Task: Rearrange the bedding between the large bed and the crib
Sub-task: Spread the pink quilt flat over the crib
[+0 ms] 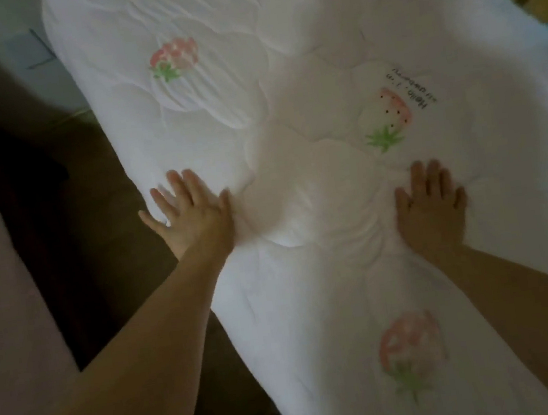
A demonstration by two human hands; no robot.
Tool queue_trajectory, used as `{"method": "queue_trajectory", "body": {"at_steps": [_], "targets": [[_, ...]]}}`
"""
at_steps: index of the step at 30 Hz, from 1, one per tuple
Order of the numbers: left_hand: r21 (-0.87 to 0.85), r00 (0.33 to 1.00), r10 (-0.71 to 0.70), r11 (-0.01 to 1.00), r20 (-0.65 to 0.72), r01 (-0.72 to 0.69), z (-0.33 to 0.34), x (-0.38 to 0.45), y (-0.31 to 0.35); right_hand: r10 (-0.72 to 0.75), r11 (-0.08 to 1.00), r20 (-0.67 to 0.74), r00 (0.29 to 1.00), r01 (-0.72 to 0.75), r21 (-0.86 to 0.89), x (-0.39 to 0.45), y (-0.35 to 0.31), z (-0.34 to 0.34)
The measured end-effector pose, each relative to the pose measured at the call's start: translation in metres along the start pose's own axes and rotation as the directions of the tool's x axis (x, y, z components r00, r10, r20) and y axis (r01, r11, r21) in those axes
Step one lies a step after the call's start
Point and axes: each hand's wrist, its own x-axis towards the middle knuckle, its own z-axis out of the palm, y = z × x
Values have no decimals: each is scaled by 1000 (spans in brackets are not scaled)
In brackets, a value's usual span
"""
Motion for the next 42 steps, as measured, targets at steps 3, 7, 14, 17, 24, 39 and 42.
{"method": "queue_trajectory", "body": {"at_steps": [3, 7, 14, 17, 24, 39, 42], "targets": [[-151, 969, 203, 963, -138, -223, -1, -35, 49, -35, 996, 55, 998, 31, 82, -31, -23, -11], [-102, 859, 499, 854, -114, -510, 43, -118, 63, -339, 927, 11, 941, 332, 176, -94, -50, -21], [78, 934, 352, 931, 58, -356, 75, -169, -8, -181, 983, 124, 976, 184, -6, -180, 52, 24], [-61, 976, 214, 974, -45, -216, 54, -172, 37, -82, 991, 32, 996, 84, -100, -177, 89, 13], [94, 821, 550, 835, -152, -542, 120, -241, 113, -592, 805, -73, 803, 593, 1, -159, 96, 30], [-27, 914, 392, 918, -101, -396, 153, -364, 124, -510, 853, -12, 860, 508, 121, -271, 191, 37], [56, 910, 404, 915, -95, -400, 175, -385, 82, -481, 876, -15, 877, 481, 29, -299, 235, 61]]}}
